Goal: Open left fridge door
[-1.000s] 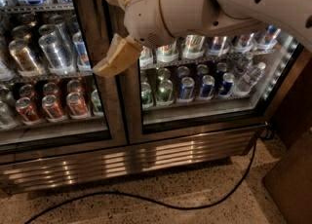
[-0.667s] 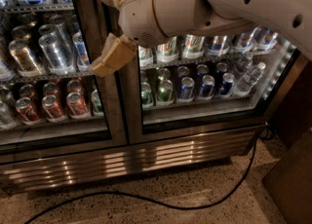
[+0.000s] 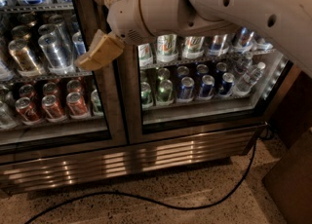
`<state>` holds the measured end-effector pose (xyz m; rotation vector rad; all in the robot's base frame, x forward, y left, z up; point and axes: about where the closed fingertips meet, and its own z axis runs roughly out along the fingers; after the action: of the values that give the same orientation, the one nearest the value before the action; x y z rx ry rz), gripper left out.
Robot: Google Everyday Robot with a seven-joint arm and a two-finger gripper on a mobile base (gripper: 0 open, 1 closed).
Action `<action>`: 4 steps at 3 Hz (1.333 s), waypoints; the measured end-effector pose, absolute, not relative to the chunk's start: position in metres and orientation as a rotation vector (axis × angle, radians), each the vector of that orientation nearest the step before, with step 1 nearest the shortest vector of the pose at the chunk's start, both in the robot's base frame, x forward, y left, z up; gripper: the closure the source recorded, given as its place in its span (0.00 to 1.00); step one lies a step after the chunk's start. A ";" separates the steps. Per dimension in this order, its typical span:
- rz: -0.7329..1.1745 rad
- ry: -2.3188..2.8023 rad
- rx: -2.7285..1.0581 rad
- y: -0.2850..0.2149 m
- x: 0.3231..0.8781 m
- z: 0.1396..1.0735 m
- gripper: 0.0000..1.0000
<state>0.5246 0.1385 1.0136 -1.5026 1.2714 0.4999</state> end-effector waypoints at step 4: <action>0.575 1.261 -1.498 0.171 0.537 1.013 0.55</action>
Offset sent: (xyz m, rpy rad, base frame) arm 0.0302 0.0696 -0.0055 0.0549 0.0755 0.0651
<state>0.5375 0.1710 1.0128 -1.4975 1.2614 0.5747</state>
